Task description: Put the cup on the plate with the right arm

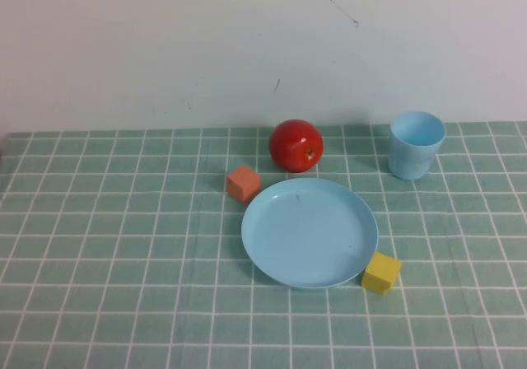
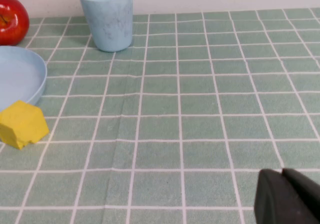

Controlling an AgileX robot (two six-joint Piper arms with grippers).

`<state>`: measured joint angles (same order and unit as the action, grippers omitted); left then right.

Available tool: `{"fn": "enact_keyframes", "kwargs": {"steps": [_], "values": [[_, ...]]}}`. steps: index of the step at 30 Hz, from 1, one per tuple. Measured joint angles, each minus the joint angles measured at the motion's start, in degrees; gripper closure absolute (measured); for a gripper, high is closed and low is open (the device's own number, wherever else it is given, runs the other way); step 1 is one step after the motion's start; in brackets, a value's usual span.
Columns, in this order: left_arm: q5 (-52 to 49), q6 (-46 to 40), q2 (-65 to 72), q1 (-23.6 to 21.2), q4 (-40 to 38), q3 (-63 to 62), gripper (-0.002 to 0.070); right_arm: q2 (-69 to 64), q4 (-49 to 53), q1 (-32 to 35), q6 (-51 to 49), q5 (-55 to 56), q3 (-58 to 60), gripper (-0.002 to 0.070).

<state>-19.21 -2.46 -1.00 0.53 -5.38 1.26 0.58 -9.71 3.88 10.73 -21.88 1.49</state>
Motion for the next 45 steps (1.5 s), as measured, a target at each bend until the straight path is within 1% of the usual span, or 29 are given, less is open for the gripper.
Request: {"fn": "enact_keyframes", "kwargs": {"steps": [45], "values": [[0.0, 0.1, 0.0, 0.0, 0.0, 0.0, 0.0678, 0.0, 1.2, 0.0, 0.5, 0.0, 0.0, 0.0679]]}}
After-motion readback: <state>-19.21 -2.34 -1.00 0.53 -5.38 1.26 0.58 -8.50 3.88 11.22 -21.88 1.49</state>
